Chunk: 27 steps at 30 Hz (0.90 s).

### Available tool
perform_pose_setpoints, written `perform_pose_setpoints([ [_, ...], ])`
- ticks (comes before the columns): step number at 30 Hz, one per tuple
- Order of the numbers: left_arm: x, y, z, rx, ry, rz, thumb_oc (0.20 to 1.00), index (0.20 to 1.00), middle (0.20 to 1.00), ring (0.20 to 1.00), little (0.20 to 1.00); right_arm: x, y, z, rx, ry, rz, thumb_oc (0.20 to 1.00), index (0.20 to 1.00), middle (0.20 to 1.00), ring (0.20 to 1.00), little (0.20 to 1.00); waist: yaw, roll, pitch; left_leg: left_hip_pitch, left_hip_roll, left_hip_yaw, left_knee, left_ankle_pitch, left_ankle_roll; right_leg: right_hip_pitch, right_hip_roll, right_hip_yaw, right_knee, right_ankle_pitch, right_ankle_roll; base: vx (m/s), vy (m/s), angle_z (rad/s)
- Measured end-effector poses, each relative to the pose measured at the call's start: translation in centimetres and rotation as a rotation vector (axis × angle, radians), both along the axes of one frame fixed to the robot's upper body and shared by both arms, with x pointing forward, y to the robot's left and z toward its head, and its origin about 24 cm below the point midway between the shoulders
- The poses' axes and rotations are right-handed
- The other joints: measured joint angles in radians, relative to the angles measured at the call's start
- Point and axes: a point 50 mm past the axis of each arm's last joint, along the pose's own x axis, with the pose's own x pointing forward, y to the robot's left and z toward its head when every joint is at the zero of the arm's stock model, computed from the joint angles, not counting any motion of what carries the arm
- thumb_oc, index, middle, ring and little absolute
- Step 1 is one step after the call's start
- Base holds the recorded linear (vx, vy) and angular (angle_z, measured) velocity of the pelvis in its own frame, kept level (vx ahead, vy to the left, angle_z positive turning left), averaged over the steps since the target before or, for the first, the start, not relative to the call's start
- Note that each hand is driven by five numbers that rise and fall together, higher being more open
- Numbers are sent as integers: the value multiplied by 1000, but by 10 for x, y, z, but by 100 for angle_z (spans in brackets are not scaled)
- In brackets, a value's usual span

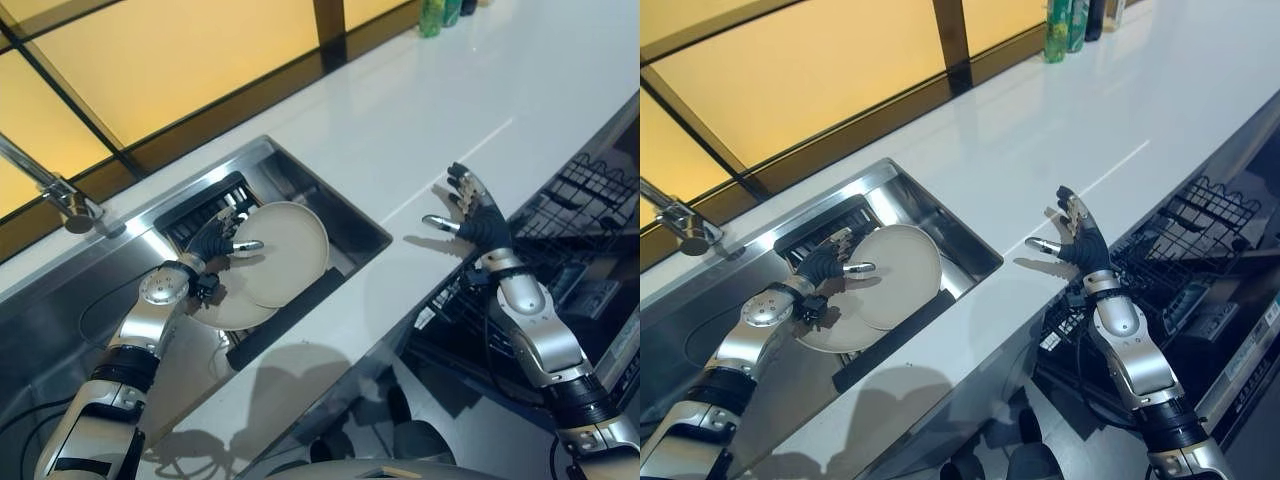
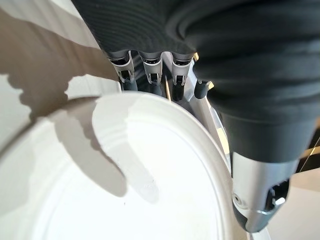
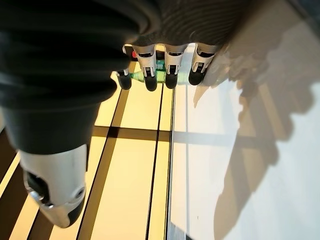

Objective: Pick up plates and place into dishwasher.

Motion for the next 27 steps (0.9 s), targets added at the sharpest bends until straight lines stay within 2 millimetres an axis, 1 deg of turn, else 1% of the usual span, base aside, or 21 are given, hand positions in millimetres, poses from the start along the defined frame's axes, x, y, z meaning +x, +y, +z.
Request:
perform_pose_setpoints([
  [4,13,0,15,-1,-52,41,1000,1000,1000,1000,1000,8,1,25,-26,-84,9,1000,1000,1000,1000,1000,-5,6,59,-18,-14,20,0,6,9,-28,-10,19,0,18,3,-67,72,-15],
  [7,16,1,19,-1,-76,67,1000,1000,1000,1000,1000,11,3,35,-25,-123,10,1000,1000,1000,1000,1000,-13,4,78,-33,-16,23,0,8,10,-45,-11,23,0,17,7,-40,19,-3],
  [8,17,3,19,-1,-77,75,1000,1000,1000,1000,1000,12,4,39,-23,-137,8,1000,1000,1000,1000,1000,-25,5,86,-34,-16,23,0,8,10,-46,-11,23,0,18,7,-39,28,0],
  [12,22,3,31,-8,-129,100,1000,1000,1000,1000,1000,11,6,50,-18,-194,18,1000,1000,1000,1000,1000,-28,4,112,-48,-19,23,1,9,11,-60,-12,26,0,28,2,-7,46,-2],
  [19,24,3,34,-20,-132,84,1000,1000,1000,1000,1000,10,4,55,-28,-221,11,1000,1000,1000,1000,1000,-27,6,127,-47,-19,23,0,9,11,-60,-12,26,0,28,3,49,44,0],
  [20,24,2,34,-31,-122,63,784,784,784,784,784,10,4,55,-28,-221,11,1000,1000,1000,1000,1000,-27,7,128,-46,-19,23,0,9,11,-59,-12,25,0,28,3,52,50,2],
  [21,24,2,34,-51,-111,40,696,696,696,696,696,10,3,56,-28,-222,10,1000,1000,1000,1000,1000,-25,9,129,-46,-19,22,0,9,11,-58,-13,24,0,27,3,47,47,4],
  [22,23,1,34,-64,-102,12,661,661,661,661,661,10,2,57,-29,-225,10,1000,1000,1000,1000,1000,-25,13,131,-45,-19,21,0,9,11,-56,-15,23,0,24,7,51,35,4],
  [23,23,1,35,-63,-97,-9,576,576,576,576,576,10,1,58,-31,-228,13,1000,1000,1000,1000,1000,-25,16,132,-45,-20,21,0,9,12,-56,-15,22,0,24,7,42,25,3],
  [25,22,3,38,-68,-94,-39,517,517,517,517,517,10,1,58,-33,-229,15,1000,1000,1000,1000,1000,-24,19,133,-43,-20,20,1,10,13,-54,-16,21,0,25,5,18,9,1],
  [26,22,4,39,-69,-90,-50,432,432,432,432,432,10,1,59,-35,-230,15,1000,1000,1000,1000,1000,-25,21,135,-42,-20,20,1,10,13,-52,-16,21,0,26,3,37,8,2],
  [27,21,4,38,-70,-84,-51,385,385,385,385,385,10,1,59,-37,-230,16,1000,1000,1000,1000,1000,-24,25,136,-38,-20,19,1,10,13,-48,-17,19,0,26,3,42,2,2],
])
